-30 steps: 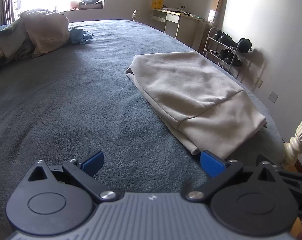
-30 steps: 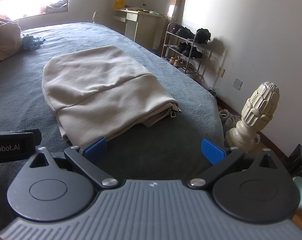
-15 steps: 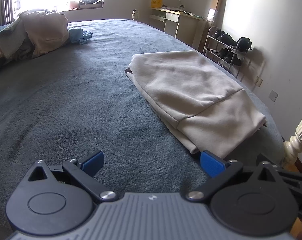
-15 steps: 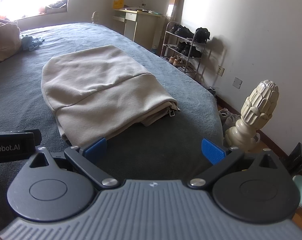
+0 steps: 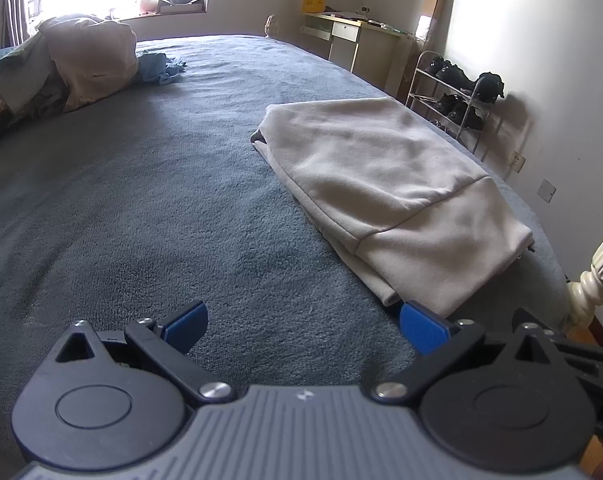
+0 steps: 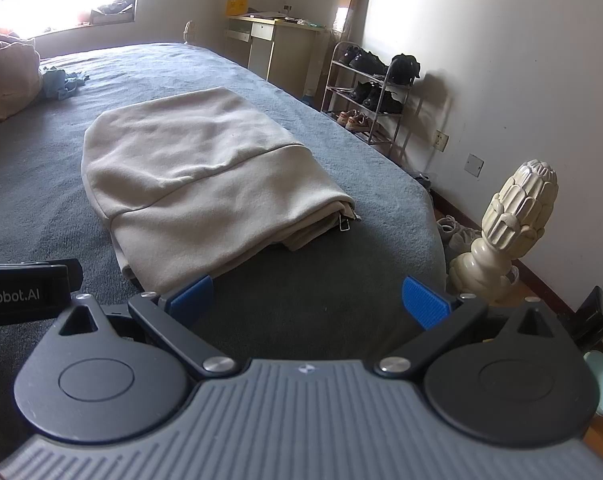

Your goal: Fold clothes

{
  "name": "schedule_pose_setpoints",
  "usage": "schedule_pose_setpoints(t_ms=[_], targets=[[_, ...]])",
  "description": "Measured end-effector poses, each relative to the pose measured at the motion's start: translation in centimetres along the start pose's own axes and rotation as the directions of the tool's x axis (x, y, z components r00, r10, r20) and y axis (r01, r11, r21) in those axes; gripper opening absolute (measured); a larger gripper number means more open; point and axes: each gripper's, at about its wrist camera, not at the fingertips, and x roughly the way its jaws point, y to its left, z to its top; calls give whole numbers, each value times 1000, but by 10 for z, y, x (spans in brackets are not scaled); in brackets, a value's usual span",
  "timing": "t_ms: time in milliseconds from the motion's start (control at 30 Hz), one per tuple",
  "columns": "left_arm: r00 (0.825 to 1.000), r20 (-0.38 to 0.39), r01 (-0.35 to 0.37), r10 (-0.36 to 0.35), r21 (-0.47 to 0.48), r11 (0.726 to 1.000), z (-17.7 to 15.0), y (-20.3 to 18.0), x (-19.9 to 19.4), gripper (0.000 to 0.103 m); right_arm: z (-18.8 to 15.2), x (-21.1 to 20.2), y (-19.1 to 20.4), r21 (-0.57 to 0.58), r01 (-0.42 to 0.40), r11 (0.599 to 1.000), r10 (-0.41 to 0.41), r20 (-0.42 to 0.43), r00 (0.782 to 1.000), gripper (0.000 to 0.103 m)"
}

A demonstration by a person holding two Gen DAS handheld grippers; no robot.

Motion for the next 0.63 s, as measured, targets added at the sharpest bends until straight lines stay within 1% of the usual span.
schedule_pose_setpoints(t_ms=[633], targets=[[1000, -3, -3, 3, 0, 1000, -1, 0, 1, 103, 0, 2, 1, -1, -1, 1000, 1, -4, 1000, 102]])
